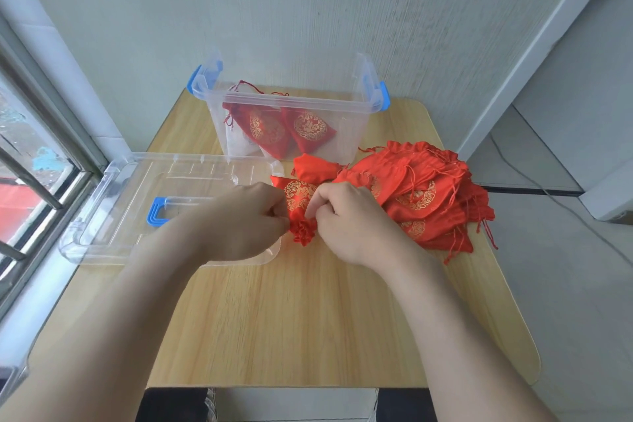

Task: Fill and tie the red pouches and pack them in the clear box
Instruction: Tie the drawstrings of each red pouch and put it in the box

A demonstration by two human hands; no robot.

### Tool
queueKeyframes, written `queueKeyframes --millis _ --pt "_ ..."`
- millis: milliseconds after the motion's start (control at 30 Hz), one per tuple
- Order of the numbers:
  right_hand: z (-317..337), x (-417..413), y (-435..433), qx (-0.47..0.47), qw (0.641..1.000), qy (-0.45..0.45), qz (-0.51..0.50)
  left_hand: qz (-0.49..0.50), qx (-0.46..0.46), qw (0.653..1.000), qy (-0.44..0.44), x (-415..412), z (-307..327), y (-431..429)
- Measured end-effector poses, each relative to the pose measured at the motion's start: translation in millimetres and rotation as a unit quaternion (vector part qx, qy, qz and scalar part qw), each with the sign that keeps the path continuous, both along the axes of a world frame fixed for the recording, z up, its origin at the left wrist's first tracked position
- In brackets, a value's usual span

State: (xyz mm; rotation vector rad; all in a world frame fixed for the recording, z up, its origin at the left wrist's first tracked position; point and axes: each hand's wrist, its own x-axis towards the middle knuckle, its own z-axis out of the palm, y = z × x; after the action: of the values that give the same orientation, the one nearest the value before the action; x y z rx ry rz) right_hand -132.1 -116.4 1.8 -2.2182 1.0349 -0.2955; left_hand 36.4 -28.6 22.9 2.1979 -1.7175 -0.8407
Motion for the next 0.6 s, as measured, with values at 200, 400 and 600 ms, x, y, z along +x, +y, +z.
queueKeyframes --millis 200,400,600 --pt "-5.2 1.9 -5.6 0.008 0.997 -0.074 -0.031 0.077 -0.078 0.992 0.056 -5.5 2.4 -5.5" --pt "-8.3 -2.8 -9.1 0.007 0.997 -0.075 -0.019 0.059 -0.071 0.995 0.037 2.2 -1.3 -6.0" --pt "-10.3 -0.2 -1.8 -0.035 0.998 -0.056 -0.003 0.051 -0.066 0.996 0.021 4.9 -2.9 -5.7"
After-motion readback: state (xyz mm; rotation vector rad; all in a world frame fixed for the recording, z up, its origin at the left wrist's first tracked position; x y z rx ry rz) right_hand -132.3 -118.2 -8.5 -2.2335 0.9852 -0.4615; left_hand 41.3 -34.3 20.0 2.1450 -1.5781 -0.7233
